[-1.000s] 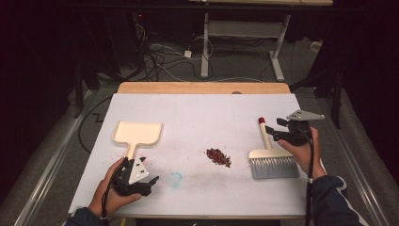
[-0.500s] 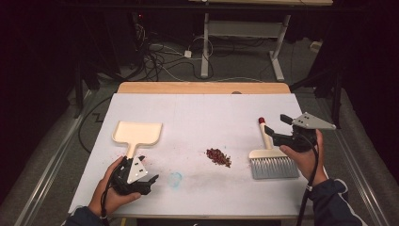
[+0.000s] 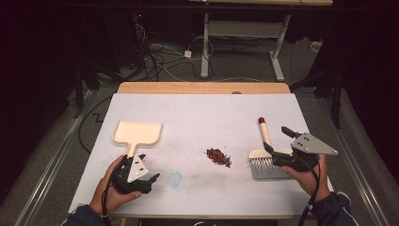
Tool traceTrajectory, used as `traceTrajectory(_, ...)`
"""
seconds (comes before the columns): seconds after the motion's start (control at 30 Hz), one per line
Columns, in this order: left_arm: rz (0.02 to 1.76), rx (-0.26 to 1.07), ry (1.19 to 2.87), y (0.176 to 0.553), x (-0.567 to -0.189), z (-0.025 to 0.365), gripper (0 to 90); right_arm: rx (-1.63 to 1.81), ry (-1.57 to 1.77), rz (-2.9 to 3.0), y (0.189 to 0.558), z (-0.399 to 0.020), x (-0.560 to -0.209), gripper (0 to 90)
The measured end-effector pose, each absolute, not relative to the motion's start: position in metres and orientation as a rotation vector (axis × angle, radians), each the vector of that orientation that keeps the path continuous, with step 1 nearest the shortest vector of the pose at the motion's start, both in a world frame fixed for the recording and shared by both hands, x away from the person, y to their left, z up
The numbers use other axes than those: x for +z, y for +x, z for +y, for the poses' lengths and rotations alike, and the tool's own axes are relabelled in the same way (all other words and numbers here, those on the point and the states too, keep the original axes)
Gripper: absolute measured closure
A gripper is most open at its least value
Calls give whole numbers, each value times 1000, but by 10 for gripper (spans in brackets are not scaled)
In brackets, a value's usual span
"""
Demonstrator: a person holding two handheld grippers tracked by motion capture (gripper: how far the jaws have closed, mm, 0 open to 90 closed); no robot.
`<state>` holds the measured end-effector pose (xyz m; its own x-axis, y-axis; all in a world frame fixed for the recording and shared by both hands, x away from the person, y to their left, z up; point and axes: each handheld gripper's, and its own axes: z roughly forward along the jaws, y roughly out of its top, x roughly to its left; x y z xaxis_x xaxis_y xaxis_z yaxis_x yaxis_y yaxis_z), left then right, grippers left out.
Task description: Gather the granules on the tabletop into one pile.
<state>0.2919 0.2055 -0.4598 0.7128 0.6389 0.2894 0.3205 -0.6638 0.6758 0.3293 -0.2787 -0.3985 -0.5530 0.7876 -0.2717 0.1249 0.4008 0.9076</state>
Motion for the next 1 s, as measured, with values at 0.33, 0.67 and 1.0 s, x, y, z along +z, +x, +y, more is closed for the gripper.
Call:
traceTrajectory(0.33,724,686,2303,294,-460,203,191,1164,778,1935,314,-289,-413,229)
traceTrajectory(0.67,712,681,2306,297,-460,200,189,1151,801,1982,300,-293,-435,229)
traceTrajectory(1.0,713,687,2302,295,-459,200,189,1104,773,2032,287,-287,-452,206)
